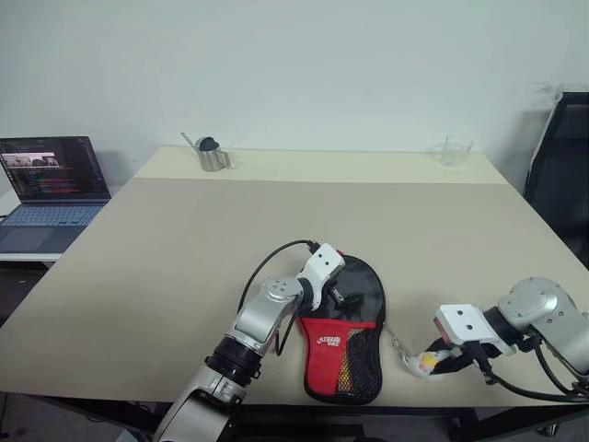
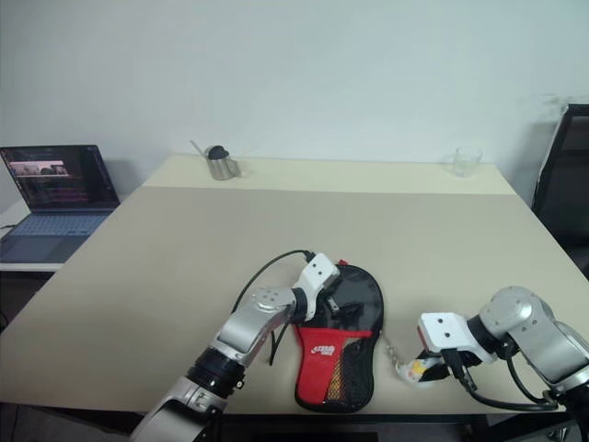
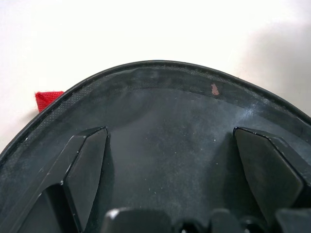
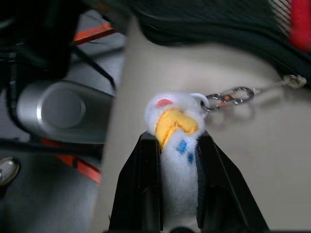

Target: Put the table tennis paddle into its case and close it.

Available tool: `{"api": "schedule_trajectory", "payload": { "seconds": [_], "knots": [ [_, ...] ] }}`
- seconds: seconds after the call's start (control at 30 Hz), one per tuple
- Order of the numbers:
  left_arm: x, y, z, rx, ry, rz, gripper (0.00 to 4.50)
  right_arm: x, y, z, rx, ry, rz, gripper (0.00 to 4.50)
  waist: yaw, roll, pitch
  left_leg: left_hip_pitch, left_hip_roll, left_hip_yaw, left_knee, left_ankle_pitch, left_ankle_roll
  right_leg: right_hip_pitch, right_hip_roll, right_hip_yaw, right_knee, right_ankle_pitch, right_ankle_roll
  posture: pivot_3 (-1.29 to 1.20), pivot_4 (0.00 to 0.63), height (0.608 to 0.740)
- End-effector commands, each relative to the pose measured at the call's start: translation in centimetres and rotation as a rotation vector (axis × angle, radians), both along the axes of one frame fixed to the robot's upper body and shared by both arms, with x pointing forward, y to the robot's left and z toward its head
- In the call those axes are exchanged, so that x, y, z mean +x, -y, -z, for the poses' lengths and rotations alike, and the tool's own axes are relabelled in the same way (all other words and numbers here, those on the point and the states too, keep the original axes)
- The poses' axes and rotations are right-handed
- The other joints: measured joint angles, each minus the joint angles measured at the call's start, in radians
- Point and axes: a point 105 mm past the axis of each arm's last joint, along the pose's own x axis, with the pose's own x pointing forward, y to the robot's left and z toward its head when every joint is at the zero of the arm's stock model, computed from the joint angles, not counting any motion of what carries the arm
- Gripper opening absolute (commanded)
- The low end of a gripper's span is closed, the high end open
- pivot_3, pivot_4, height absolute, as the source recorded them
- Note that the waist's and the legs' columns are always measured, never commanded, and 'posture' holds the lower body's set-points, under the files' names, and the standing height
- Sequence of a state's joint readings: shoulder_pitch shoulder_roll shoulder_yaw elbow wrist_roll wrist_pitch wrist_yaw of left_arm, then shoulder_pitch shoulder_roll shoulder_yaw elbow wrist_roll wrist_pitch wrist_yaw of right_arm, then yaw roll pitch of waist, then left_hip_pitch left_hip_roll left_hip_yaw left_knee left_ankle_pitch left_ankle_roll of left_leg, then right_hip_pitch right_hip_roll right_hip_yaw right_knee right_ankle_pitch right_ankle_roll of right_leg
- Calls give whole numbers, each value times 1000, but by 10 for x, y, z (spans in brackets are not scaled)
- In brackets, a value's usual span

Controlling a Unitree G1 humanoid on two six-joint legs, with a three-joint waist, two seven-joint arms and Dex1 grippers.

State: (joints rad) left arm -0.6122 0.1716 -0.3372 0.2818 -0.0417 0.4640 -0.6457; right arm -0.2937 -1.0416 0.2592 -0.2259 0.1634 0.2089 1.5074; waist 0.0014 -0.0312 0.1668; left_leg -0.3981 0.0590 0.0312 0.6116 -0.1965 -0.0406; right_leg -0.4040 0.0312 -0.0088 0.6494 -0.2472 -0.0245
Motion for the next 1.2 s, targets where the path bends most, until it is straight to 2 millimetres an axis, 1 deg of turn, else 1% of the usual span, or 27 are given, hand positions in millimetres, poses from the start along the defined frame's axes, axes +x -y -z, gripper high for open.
{"api": "schedule_trajectory", "payload": {
  "seconds": [0.03,0.37,0.53,0.63,0.8,1.0,1.13,1.2],
  "knots": [
    [-9,-17,44,123,-125,-28,4500,-29,-11,-2,-11,-100,-170,390,0,0,0,0,0,0,0,0,0,0,0,0,0,0,0,0,150,740],
    [-10,-18,42,152,-127,3,4500,-63,-30,-1,15,-182,-327,389,0,0,0,-1,0,0,0,0,0,0,0,-1,-1,0,0,0,150,740],
    [-18,-21,46,171,-150,29,4500,-82,-39,-9,44,-220,-382,389,-3,0,-1,0,0,0,0,0,0,0,0,0,0,0,0,0,150,740],
    [-22,-22,48,179,-159,39,4500,-88,-44,-11,52,-231,-394,389,-3,-1,-1,0,1,-1,0,0,0,0,0,-1,0,-1,-1,0,150,740],
    [-25,-25,49,187,-166,42,4500,-94,-51,-11,64,-238,-401,389,-2,-1,-2,0,1,-1,0,-1,-1,0,0,-1,-1,-1,-2,0,150,740],
    [-27,-27,50,197,-174,48,4500,-84,-50,-5,69,-167,-369,389,-3,-3,-3,0,1,-1,0,-1,-1,0,0,-1,-1,-2,-3,0,150,740],
    [-27,-26,50,198,-174,48,4500,-84,-49,-1,61,-155,-364,389,-3,-3,-4,0,2,-1,0,-1,-1,0,0,-1,0,-2,-3,0,150,740],
    [-26,-27,50,199,-173,46,4500,-85,-49,3,49,-178,-337,1125,-3,-3,-6,0,2,-1,0,-1,-1,0,0,-1,0,-2,-3,0,150,740]
  ]
}}
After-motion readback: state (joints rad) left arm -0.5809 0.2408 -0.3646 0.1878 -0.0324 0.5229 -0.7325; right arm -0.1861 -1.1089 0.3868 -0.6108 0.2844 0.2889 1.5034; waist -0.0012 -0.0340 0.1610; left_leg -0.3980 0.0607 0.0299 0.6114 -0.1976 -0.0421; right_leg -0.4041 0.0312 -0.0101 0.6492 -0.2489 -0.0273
